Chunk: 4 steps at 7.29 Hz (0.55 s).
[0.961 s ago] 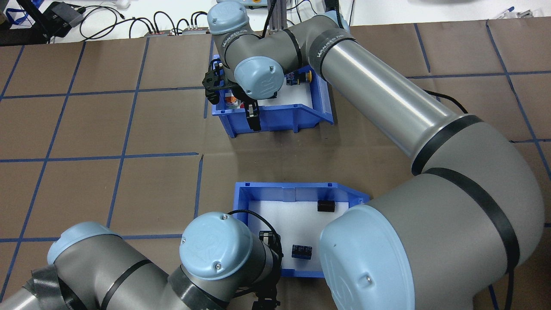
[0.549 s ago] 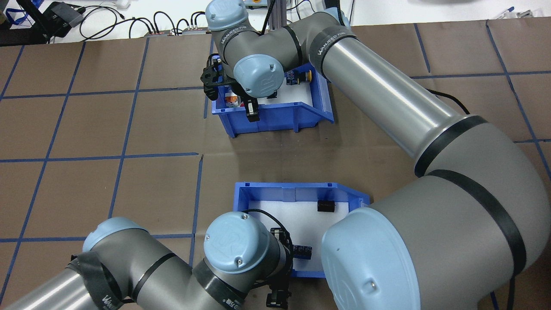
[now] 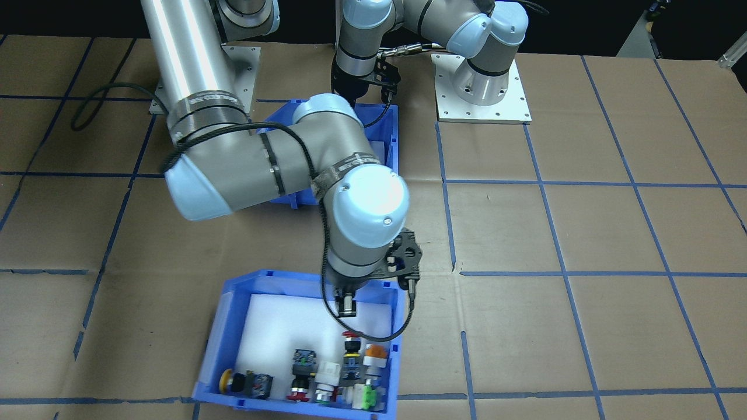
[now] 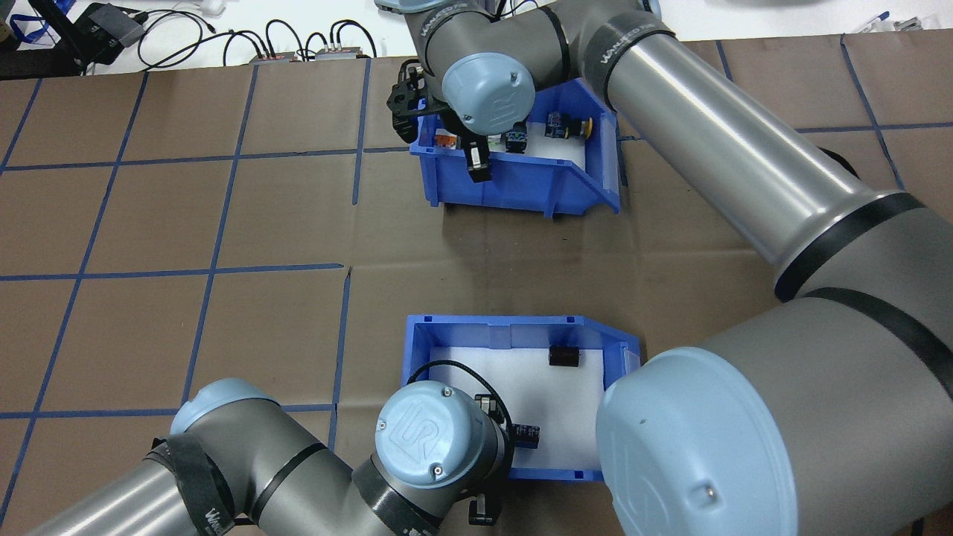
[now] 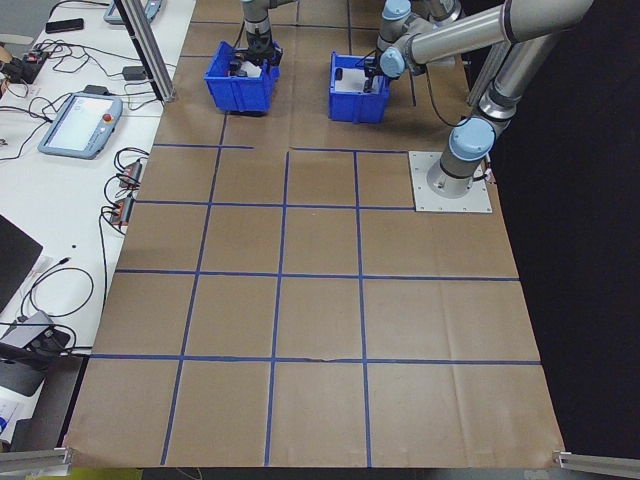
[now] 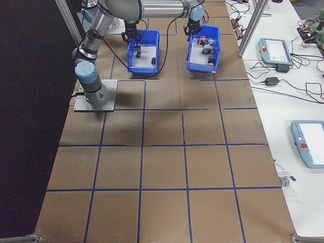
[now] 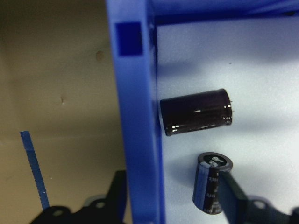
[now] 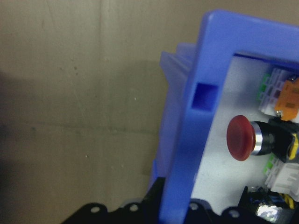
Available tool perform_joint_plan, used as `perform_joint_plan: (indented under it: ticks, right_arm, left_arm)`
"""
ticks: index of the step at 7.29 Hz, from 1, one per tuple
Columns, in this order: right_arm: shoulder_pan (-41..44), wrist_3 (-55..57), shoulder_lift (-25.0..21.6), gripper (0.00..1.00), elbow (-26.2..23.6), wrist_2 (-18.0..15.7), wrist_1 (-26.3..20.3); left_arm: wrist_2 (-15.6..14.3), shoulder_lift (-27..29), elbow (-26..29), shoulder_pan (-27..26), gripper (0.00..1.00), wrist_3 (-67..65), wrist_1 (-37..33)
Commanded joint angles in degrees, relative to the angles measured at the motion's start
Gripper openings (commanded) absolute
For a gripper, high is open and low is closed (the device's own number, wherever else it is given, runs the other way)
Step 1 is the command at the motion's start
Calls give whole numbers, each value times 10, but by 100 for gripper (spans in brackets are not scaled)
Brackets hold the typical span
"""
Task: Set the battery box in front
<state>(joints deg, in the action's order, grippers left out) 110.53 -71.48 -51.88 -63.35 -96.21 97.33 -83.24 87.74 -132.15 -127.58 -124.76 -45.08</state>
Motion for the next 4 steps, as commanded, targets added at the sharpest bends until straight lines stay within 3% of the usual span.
perform_joint_plan:
  ticks: [1,3,4]
  right_arm:
    - [-52,-28,-11,6,-5,-53,-10]
    - [-86,-51,-20,3,-5,-99,-11]
    - [-118,-99,-24,3,-8,-115,-18]
  left_arm:
    - [-9,-20,4,-2,0,-21,-1]
    - [-49,-53,14,42,0,63,-57]
    - [-48,-64,26,111,0,106,-89]
